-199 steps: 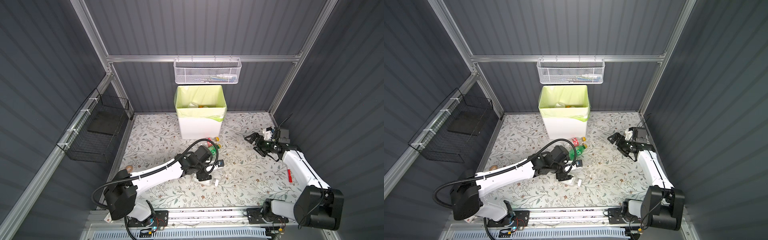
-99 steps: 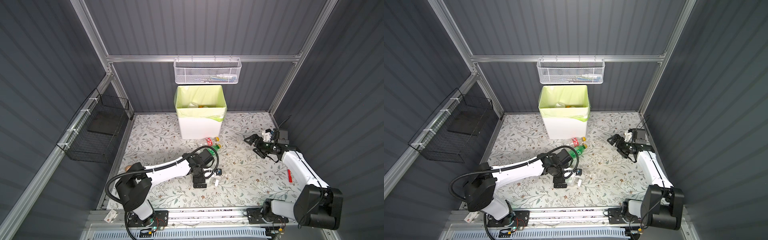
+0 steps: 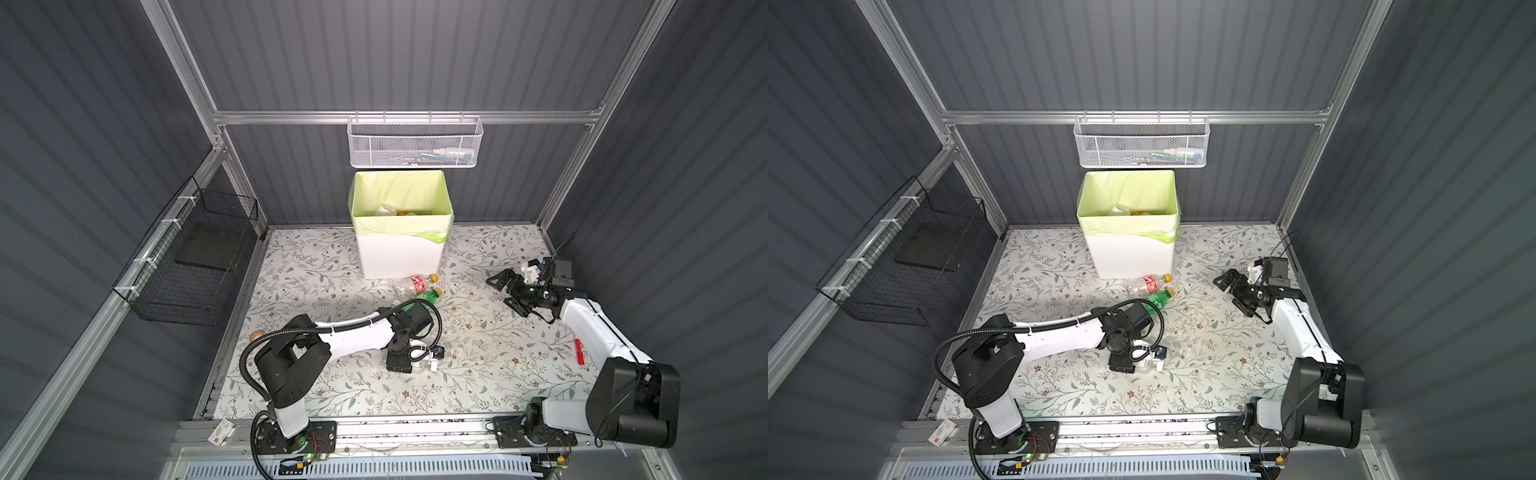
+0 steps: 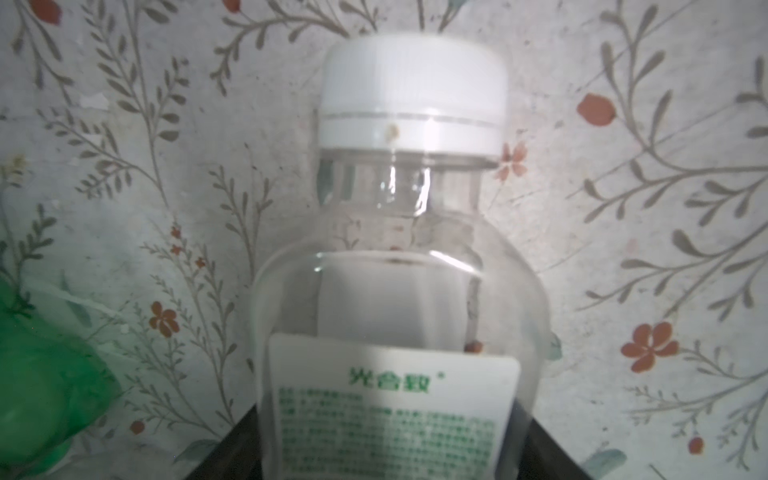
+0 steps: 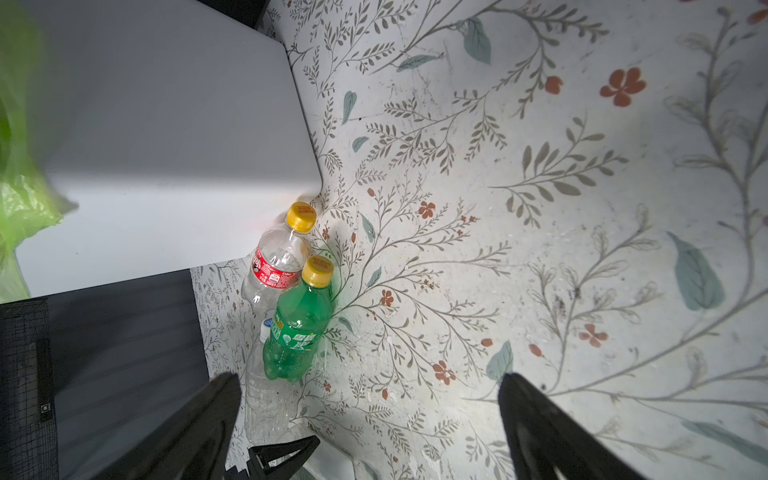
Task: Throw the plastic bottles in the bin
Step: 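Lift the green-label white-cap bottle with the left gripper, then carry the green-label bottle with the left gripper over the bin and release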
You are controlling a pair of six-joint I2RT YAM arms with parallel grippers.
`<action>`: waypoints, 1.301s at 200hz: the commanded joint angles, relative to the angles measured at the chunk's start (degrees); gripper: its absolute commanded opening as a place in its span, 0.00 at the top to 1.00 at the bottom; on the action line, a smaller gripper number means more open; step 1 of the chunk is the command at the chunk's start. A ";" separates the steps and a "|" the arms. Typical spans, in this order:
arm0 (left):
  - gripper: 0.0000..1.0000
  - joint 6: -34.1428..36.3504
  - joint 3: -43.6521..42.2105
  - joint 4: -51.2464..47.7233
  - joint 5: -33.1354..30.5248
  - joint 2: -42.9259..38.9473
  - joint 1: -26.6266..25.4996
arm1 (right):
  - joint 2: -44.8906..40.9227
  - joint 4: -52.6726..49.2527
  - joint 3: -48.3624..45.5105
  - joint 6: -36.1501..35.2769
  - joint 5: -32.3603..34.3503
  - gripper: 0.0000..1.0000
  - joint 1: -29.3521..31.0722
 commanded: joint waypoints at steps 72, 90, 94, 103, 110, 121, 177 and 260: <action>0.43 -11.56 -1.62 3.25 1.71 -10.56 0.26 | -0.50 0.47 -1.15 0.32 0.04 0.02 -0.23; 0.44 -18.71 -2.04 5.31 -0.73 -15.36 1.59 | -0.70 0.14 -0.95 0.19 0.18 0.01 -0.25; 0.44 -20.52 -2.37 6.04 -1.23 -16.57 2.28 | -0.71 0.10 -0.89 0.21 0.19 0.02 -0.23; 0.44 -25.31 -3.23 7.41 -2.79 -19.09 4.15 | -0.62 0.08 -0.77 0.28 0.15 0.02 -0.25; 0.44 -28.77 -3.94 7.96 -2.49 -21.64 6.54 | -0.53 0.09 -0.72 0.30 0.07 0.02 -0.25; 0.44 -34.33 -5.95 9.37 -2.80 -25.92 10.72 | -0.40 0.09 -0.62 0.41 -0.05 0.02 -0.13; 0.42 -60.98 -18.97 9.93 -3.00 -44.48 35.19 | -0.18 0.18 -0.80 0.85 -0.13 0.03 0.10; 0.45 -85.03 -33.18 20.19 9.91 -46.25 48.99 | 0.08 -0.14 -2.32 1.15 0.72 0.03 0.90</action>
